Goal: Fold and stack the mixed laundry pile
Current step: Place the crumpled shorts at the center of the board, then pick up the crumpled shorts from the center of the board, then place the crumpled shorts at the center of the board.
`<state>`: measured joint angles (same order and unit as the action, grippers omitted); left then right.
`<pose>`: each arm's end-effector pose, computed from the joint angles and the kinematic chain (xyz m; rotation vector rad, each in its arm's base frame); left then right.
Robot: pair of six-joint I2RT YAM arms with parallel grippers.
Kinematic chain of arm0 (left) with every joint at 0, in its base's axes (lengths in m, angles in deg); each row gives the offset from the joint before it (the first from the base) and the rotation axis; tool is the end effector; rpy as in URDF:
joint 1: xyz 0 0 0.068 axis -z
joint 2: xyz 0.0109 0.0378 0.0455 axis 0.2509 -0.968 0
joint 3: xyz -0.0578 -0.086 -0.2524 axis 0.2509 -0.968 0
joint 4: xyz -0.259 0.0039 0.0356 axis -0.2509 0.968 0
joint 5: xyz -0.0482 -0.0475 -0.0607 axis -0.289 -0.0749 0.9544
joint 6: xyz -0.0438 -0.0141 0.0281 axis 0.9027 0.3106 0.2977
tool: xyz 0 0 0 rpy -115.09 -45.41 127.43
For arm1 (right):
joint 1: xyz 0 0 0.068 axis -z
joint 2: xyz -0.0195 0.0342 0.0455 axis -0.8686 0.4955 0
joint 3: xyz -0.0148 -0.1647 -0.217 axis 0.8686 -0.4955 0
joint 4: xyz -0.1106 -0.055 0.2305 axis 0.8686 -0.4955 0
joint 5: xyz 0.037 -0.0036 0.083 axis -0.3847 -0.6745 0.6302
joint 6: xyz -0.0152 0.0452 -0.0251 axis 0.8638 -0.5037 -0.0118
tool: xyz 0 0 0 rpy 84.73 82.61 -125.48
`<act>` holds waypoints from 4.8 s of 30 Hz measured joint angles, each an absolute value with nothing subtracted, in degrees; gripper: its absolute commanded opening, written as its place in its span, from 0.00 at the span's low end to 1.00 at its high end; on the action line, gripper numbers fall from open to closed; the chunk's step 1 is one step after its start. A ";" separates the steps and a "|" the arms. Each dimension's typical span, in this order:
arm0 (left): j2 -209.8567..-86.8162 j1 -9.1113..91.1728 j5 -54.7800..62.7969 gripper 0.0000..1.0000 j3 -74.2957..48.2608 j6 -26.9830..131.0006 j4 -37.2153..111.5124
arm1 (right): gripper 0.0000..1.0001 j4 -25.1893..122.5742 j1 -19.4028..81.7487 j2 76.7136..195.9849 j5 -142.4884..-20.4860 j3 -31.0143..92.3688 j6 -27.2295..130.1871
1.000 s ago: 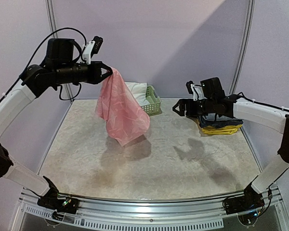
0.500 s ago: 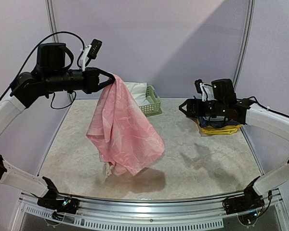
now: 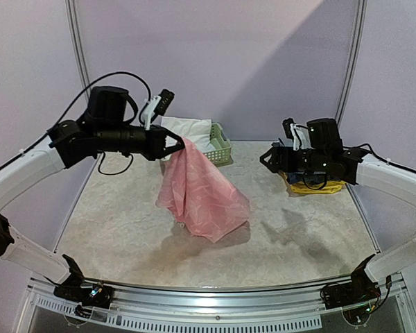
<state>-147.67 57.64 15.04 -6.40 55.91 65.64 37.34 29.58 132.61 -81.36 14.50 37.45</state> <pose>0.2038 -0.2069 0.4045 0.7203 1.9459 -0.9817 0.2628 0.1618 0.2986 -0.2703 2.1438 0.6760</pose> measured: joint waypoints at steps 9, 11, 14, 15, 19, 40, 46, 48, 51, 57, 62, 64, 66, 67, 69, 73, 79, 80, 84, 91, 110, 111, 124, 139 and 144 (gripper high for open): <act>-154.01 57.67 9.72 0.61 -15.98 57.93 62.48 | 0.99 38.46 29.58 135.67 -81.27 14.26 37.32; -154.71 57.67 7.82 0.80 -17.00 58.14 62.58 | 0.99 38.79 29.58 136.70 -81.23 14.26 37.32; -154.95 57.67 3.43 0.99 -17.70 58.25 62.67 | 0.99 39.59 29.58 138.20 -80.66 14.29 37.32; -154.93 57.69 1.55 1.00 -17.70 58.23 62.65 | 0.99 39.90 29.58 138.77 -80.29 14.31 37.32; -154.64 57.71 -6.30 0.99 -17.68 57.99 63.09 | 0.99 41.04 29.58 141.96 -78.45 14.81 37.02; -170.90 51.57 -7.15 0.86 -19.65 58.78 58.08 | 0.89 39.53 27.98 167.76 -68.07 31.40 36.10; -175.67 50.45 -1.82 0.86 -20.59 59.19 53.78 | 0.86 37.19 27.77 172.15 -64.68 33.87 37.06; -176.91 50.37 -0.22 0.86 -20.89 59.37 52.36 | 0.85 36.51 27.72 173.26 -63.41 34.48 37.39; -179.08 50.19 2.51 0.84 -21.31 59.72 50.02 | 0.84 36.14 27.72 175.47 -61.40 36.06 37.76; -183.76 49.95 6.95 0.68 -21.27 60.68 46.26 | 0.80 35.27 27.72 179.58 -58.63 38.92 37.91; -186.05 49.71 9.77 0.45 -20.92 61.44 42.56 | 0.65 35.22 27.72 181.37 -56.81 40.89 37.96; -186.53 49.64 10.66 0.30 -20.92 61.84 41.51 | 0.54 35.40 27.72 182.05 -55.94 41.39 38.11; -186.79 49.62 11.60 0.11 -20.94 61.77 40.79 | 0.39 35.51 27.72 182.92 -54.87 41.98 37.65; -186.88 49.60 12.04 0.02 -20.96 61.86 40.20 | 0.31 35.53 27.72 183.27 -54.43 42.20 37.72; -186.97 49.60 12.83 0.00 -21.16 62.21 38.65 | 0.16 35.46 27.72 183.99 -53.53 42.55 37.80; -186.86 49.60 13.79 0.00 -22.47 62.60 35.66 | 0.00 35.22 27.68 184.34 -52.18 42.83 37.54; -181.48 50.47 11.54 0.00 -26.56 62.30 35.70 | 0.00 34.28 27.68 183.25 -52.38 43.03 37.78; -179.69 50.82 10.84 0.00 -27.23 62.10 36.07 | 0.00 34.15 27.66 182.20 -52.64 42.57 37.87; -171.23 52.70 7.63 0.00 -29.37 61.51 37.54 | 0.00 33.39 27.26 174.03 -53.99 39.99 38.11; -160.08 54.76 2.12 0.00 -28.85 59.65 40.95 | 0.00 33.93 26.65 160.72 -55.96 39.05 38.26; -147.74 57.19 -6.01 0.19 -4.37 47.96 61.25 | 0.00 33.63 22.54 144.98 -64.55 47.16 40.69; -147.56 57.47 -5.16 0.29 -5.18 47.67 61.01 | 0.00 34.96 22.37 142.99 -65.25 43.77 40.71; -147.60 60.55 -4.59 0.97 -30.40 52.75 57.45 | 0.00 39.68 24.90 141.33 -75.61 11.18 39.59; -150.71 60.55 -16.42 0.88 -39.36 55.50 47.37 | 0.00 42.74 24.90 141.59 -76.64 7.01 40.80; -150.71 60.55 -16.61 0.88 -41.20 53.84 41.80 | 0.00 44.84 24.90 141.61 -76.68 6.24 42.15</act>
